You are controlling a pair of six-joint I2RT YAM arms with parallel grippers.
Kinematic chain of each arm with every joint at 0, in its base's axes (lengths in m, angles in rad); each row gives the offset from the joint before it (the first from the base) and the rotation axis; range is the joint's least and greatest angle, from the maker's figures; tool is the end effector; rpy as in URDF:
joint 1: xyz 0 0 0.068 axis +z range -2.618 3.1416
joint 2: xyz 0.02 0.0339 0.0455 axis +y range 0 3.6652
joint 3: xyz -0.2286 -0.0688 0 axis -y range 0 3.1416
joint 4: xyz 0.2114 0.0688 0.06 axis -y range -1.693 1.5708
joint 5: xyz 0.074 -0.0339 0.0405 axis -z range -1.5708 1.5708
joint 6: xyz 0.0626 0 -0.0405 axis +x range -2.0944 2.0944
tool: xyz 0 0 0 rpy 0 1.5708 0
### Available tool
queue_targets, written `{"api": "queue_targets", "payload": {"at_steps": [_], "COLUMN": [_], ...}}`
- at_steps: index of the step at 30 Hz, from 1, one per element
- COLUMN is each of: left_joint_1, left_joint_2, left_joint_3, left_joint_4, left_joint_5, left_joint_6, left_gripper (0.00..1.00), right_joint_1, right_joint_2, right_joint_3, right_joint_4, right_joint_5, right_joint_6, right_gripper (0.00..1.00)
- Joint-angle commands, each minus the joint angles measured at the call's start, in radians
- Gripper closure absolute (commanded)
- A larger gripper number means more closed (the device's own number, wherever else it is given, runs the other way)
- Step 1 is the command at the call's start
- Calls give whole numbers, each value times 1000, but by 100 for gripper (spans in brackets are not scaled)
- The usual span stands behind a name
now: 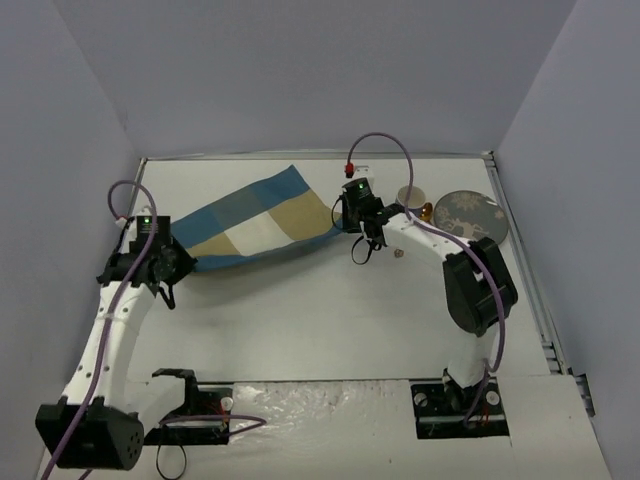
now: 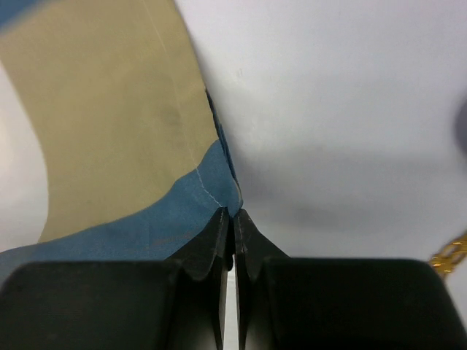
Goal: Set the dinner table for one person
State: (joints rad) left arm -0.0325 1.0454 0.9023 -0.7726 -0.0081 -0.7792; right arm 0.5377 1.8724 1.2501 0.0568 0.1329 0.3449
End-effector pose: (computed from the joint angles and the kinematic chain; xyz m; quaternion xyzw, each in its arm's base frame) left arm 0.2063 -0.0062 0.2322 -0.3466 0.8811 -0.1235 0.2971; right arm 0.3560 0.2026 0.1844 -0.0523 0.8734 0.1527 0.4595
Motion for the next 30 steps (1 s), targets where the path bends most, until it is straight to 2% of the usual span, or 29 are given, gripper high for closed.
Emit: {"api": "queue_targets", "payload": {"at_steps": [1,10,17,24,30], "left_joint_1": [20,20,20,20,28], "left_joint_2": [-82,-108,-132,-60,60], "left_joint_3": [282,622,728,673,659], "left_joint_4": [-115,-213,-246,-203,-132], "left_joint_5": [-86,-129,-90,-72,-88], "left_joint_6": [74,137,171,172,172], "left_gripper": [100,100,100,100,100], "right_joint_1": [-5,-8,-9,-9,-10], "right_joint_2": [-222,-387,-492,-388,-180], "right_joint_3": [187,349,406,495,669], "right_joint_4": [-67,-183,-230,-249,-273], "right_joint_5": [95,180,199,155,73], "right_joint_6": [-78,-182,-228,-256,-282], "right_gripper": [100,100,100,100,100]}}
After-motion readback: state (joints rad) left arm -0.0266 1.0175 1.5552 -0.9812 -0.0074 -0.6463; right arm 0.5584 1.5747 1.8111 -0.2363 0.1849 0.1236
